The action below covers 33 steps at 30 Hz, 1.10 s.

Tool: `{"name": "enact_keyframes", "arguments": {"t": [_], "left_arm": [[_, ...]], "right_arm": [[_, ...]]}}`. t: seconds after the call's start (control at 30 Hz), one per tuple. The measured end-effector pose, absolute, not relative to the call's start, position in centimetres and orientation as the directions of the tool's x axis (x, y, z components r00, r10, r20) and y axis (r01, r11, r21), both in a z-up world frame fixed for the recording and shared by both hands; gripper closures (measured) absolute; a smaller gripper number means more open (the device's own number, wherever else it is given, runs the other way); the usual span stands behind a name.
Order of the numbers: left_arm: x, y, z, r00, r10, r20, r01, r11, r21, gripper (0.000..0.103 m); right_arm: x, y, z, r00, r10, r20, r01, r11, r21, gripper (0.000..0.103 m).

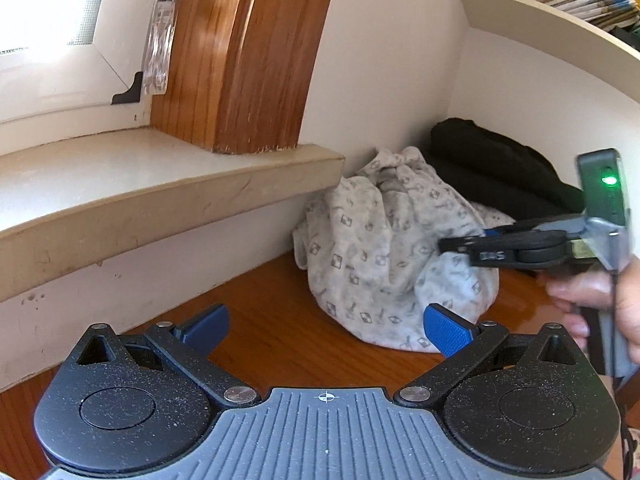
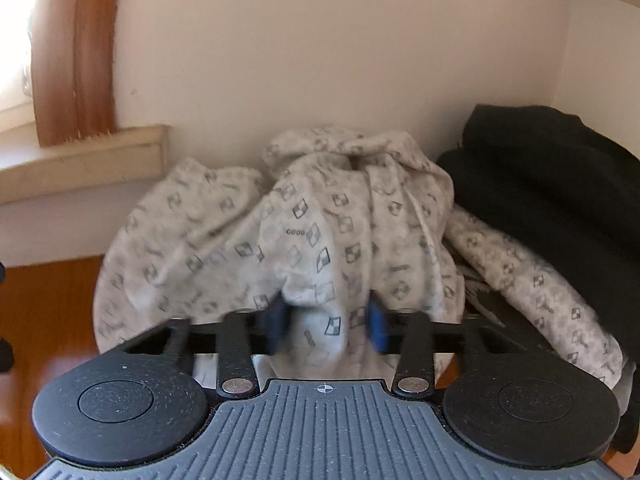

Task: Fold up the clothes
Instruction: 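Reach the right tool into the crumpled white printed garment and grasp it, then lift the garment with the right tool and shake it loose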

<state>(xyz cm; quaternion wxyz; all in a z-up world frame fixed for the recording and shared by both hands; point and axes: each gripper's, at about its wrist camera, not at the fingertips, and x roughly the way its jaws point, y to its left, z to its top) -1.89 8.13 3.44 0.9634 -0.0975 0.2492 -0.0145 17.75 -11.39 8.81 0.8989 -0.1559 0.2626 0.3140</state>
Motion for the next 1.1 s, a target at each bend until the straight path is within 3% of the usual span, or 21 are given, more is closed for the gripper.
{"name": "enact_keyframes", "arguments": {"t": [0.07, 0.13, 0.43, 0.6, 0.73, 1.0, 1.1], "left_arm": [[-1.9, 8.0, 3.4, 0.876, -0.08, -0.476, -0.013, 0.982, -0.188, 0.0], [-1.8, 8.0, 3.5, 0.875, -0.085, -0.476, -0.005, 0.983, -0.185, 0.0], [-2.3, 7.6, 4.3, 0.886, -0.099, -0.453, 0.006, 0.979, -0.203, 0.0], [-2.2, 6.3, 4.1, 0.876, -0.137, -0.462, 0.044, 0.977, -0.206, 0.0], [-2.0, 5.7, 3.8, 0.868, -0.152, -0.472, 0.058, 0.976, -0.208, 0.0], [-1.8, 5.6, 3.1, 0.853, -0.156, -0.498, 0.059, 0.977, -0.205, 0.0], [-1.8, 5.8, 3.0, 0.85, -0.159, -0.503, 0.059, 0.976, -0.208, 0.0]], "right_arm": [[17.5, -12.9, 9.1, 0.644, 0.504, -0.575, -0.664, 0.742, -0.093, 0.087], [16.7, -14.5, 9.7, 0.63, 0.521, -0.576, -0.684, 0.724, -0.092, 0.089], [13.1, -24.3, 11.1, 0.653, 0.402, -0.642, -0.659, 0.719, -0.221, 0.089], [12.9, -27.5, 12.6, 0.716, 0.367, -0.594, -0.576, 0.79, -0.207, 0.077], [12.2, -26.3, 14.9, 0.754, 0.43, -0.497, -0.57, 0.804, -0.169, 0.054], [13.3, -17.7, 12.2, 0.692, 0.456, -0.559, -0.669, 0.695, -0.263, 0.049], [13.6, -14.7, 11.1, 0.704, 0.43, -0.565, -0.676, 0.648, -0.349, 0.037]]}}
